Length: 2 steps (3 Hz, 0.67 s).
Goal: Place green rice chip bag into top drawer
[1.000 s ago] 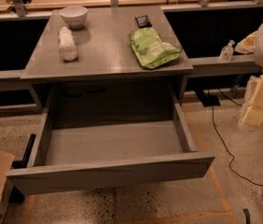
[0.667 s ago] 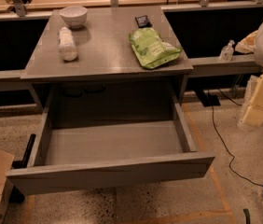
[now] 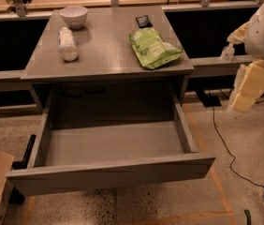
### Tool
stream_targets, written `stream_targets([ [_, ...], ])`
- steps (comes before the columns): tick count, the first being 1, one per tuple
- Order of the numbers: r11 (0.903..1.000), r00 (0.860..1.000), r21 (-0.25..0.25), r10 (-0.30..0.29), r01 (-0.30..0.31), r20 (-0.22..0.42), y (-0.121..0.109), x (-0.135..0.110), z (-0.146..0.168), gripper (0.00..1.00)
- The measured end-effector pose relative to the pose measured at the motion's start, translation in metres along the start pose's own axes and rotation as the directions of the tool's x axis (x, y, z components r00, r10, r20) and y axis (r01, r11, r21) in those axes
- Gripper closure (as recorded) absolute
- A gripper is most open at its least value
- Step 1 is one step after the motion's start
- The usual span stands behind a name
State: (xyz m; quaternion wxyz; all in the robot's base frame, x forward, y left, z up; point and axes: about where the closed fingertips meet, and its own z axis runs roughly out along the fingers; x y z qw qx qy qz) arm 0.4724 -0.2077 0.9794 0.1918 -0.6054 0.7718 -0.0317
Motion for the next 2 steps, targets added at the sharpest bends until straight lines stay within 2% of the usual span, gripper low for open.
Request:
stream_targets([
  [1,0.9998,0.998,0.013,-0.018,0.018,0.061,-0.018,-0.026,0.014,0.00],
  [2,0.9983,0.991,0.038,-0.048,0.043,0.128,-0.061,-0.073,0.040,0.00],
])
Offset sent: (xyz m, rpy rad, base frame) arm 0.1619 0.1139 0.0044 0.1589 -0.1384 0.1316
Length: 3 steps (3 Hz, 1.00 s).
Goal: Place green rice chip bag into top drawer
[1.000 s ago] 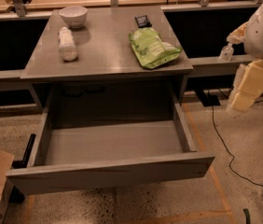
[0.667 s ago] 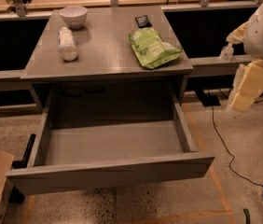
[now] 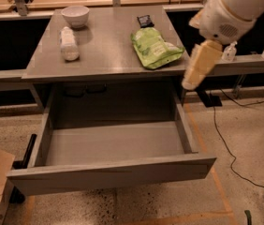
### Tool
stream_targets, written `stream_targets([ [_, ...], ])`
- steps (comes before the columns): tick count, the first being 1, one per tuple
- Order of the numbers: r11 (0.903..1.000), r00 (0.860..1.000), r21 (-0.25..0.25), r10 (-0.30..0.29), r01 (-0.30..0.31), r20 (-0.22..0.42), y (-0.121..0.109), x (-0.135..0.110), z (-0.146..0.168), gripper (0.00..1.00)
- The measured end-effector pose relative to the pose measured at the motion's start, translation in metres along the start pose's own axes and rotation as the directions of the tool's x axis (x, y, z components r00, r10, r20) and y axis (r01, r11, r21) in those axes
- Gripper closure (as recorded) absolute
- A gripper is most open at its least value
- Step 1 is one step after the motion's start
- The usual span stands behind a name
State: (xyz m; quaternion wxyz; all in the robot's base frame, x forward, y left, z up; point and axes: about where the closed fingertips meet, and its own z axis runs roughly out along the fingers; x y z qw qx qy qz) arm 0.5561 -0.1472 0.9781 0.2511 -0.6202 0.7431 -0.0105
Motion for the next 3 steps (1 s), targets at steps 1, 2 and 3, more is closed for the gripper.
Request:
stream_targets([
  [1,0.9998,0.998,0.009,0.019,-0.019,0.052,-0.055,-0.042,0.053,0.00],
  [2,0.9979,0.995,0.034,0.053,-0.056,0.086,-0.083,-0.064,0.084,0.00],
  [3,0.9977,0.994,0.034,0.056,-0.059,0.091,-0.086,-0.066,0.088,0.00],
])
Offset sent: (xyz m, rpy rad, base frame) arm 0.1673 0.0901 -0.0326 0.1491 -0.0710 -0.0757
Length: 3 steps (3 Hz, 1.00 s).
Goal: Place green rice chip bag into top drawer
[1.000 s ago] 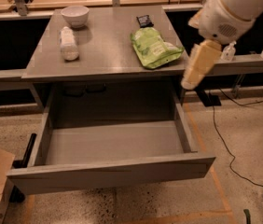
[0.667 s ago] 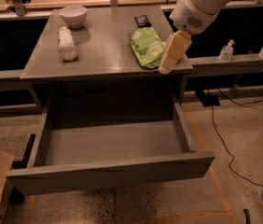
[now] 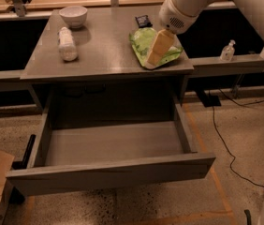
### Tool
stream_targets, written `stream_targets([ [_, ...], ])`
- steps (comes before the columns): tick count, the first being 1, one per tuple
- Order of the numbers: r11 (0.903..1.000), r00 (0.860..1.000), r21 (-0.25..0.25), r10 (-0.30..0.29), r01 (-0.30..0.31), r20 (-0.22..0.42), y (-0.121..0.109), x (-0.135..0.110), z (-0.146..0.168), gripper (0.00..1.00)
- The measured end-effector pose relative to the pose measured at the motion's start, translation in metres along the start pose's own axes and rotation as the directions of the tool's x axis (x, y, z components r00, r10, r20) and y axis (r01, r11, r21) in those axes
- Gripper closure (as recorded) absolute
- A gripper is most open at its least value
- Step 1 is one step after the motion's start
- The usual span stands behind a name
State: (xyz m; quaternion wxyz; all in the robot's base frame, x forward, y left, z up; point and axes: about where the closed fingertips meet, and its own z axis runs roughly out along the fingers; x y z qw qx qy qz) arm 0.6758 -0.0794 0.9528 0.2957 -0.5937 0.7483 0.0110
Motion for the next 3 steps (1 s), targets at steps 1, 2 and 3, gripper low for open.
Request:
stream_targets([
  [1,0.9987,0.999,0.003,0.051,-0.051,-0.014,-0.004,0.005,0.022,0.00],
  [2,0.9877,0.988,0.038,0.152,-0.151,-0.008,-0.031,0.006,0.072,0.00],
  [3,0.9757,0.978,0.066,0.210,-0.209,-0.014,-0.049,0.014,0.098,0.00],
])
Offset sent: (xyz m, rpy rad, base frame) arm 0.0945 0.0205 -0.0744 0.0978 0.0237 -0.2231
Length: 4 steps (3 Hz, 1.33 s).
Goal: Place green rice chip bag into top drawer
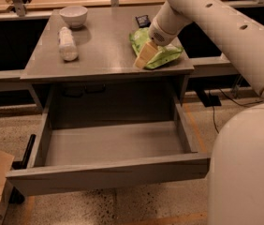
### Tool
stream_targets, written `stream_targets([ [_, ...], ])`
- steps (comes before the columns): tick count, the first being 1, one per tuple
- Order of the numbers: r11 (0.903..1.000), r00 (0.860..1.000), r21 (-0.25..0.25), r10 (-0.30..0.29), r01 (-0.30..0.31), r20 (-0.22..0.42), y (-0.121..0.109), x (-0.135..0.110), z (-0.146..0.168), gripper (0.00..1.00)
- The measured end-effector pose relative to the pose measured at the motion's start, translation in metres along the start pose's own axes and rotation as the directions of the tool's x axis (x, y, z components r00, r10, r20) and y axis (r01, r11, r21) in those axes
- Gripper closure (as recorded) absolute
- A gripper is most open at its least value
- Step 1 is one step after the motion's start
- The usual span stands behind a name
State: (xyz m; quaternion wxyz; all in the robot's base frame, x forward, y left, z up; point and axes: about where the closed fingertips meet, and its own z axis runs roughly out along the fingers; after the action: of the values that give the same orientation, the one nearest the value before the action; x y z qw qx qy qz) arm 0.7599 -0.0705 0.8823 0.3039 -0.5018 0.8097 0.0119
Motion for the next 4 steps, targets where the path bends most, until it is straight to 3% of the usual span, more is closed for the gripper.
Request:
stream_targets([
  [2,0.9960,0.997,0.048,0.077,-0.076,-0.020,-0.043,0.017,0.042,0.00],
  [3,0.9949,0.996,0.052,0.088,-0.086,-0.029,-0.055,0.021,0.058,0.00],
  [4,0.9950,0.995,0.056,0.085,-0.082,-0.048,-0.058,0.023,0.066,0.18],
])
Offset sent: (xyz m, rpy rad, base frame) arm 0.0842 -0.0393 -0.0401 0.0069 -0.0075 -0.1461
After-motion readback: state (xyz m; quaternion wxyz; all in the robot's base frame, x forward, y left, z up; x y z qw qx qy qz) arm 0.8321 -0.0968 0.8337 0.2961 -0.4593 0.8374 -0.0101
